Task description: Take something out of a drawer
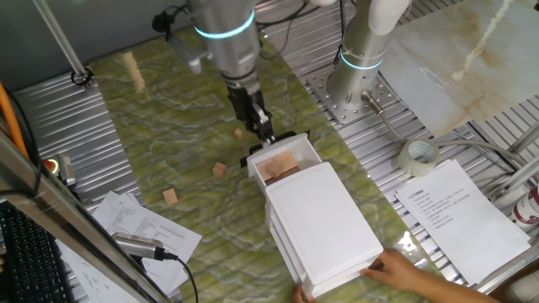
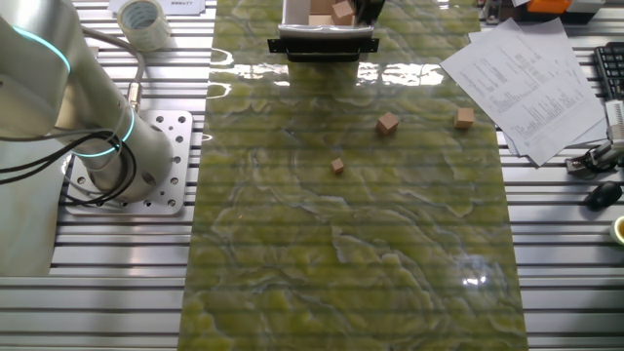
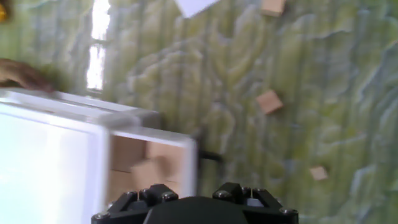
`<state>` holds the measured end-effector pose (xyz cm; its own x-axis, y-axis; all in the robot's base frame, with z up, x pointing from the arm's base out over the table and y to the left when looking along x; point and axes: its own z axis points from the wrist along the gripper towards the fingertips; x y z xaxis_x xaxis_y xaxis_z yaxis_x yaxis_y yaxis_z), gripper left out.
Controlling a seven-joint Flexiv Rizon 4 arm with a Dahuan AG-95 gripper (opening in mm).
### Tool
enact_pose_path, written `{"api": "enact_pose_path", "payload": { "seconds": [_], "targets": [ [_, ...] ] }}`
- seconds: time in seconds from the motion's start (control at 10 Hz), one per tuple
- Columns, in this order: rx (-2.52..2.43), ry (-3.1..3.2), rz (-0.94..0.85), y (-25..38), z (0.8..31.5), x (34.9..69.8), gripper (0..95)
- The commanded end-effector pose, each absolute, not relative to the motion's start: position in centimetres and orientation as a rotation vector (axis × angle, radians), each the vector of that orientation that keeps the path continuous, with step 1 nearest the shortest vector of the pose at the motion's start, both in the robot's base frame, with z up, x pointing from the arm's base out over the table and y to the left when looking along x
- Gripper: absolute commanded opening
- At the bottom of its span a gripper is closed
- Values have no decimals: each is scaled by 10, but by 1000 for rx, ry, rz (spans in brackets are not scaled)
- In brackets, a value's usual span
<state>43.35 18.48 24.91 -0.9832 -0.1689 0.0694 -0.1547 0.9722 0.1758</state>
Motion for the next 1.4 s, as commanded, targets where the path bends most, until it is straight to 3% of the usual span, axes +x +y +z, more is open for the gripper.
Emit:
{"api": "enact_pose_path", "payload": {
  "seconds": [0.1,0.7,1.4],
  "targets": [
    [264,-3044,-252,205,239,441,380],
    [341,-3055,-207,216,204,428,380],
    [431,-3083,-188,215,193,422,380]
  ]
}}
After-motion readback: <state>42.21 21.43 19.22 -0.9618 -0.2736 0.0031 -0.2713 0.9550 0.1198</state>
